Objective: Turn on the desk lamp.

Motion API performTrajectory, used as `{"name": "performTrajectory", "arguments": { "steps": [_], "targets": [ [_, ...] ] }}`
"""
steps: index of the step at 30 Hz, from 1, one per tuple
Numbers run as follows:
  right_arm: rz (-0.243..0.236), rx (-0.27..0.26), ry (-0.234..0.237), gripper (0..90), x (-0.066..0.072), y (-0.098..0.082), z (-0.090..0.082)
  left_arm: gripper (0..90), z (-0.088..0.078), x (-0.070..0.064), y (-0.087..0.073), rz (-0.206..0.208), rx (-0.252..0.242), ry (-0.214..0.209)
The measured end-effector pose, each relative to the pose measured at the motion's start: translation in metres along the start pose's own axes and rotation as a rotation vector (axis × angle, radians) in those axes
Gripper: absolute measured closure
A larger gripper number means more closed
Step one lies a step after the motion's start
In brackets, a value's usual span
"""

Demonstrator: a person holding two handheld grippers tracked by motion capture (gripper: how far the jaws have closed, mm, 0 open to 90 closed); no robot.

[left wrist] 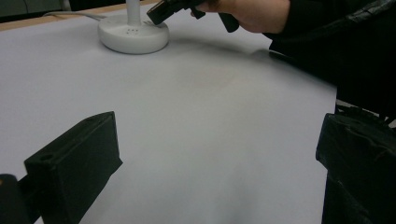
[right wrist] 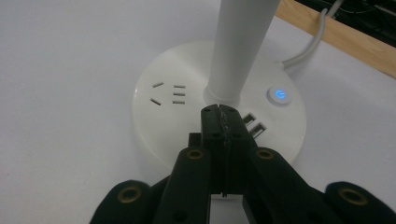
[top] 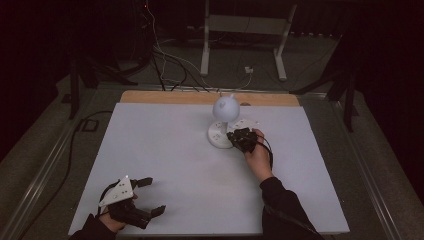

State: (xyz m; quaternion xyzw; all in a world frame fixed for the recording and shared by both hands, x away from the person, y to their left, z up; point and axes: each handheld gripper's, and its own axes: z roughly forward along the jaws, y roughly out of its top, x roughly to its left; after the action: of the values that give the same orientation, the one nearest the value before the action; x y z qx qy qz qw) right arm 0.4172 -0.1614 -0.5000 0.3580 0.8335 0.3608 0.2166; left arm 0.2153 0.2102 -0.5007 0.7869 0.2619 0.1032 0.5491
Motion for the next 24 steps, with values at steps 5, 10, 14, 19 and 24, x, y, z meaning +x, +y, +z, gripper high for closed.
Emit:
{"name": "performTrajectory", "arguments": {
  "steps": [5,10,14,19,24],
  "targets": [
    [0.007,0.007,-0.003,90.0,-0.0008,-0.0009,0.0011,0.3,-0.0003,0.0,0.0001,0.001,0.0,0.0],
    [0.008,0.006,-0.012,90.0,-0.0009,-0.0013,0.0015,0.3,0.0,-0.0002,0.0,-0.001,0.001,-0.001],
    [0.009,0.006,-0.017,90.0,-0.0004,-0.0013,0.0018,0.3,0.0001,-0.0001,-0.0002,-0.004,0.002,-0.001],
    [0.02,-0.001,-0.019,90.0,-0.0002,-0.002,0.0021,0.3,0.0002,-0.0001,-0.0002,-0.004,0.002,-0.001],
    [0.005,-0.003,-0.025,90.0,0.0046,-0.001,0.0031,0.3,0.0001,0.0,-0.0002,-0.004,0.003,0.0]
  ]
}}
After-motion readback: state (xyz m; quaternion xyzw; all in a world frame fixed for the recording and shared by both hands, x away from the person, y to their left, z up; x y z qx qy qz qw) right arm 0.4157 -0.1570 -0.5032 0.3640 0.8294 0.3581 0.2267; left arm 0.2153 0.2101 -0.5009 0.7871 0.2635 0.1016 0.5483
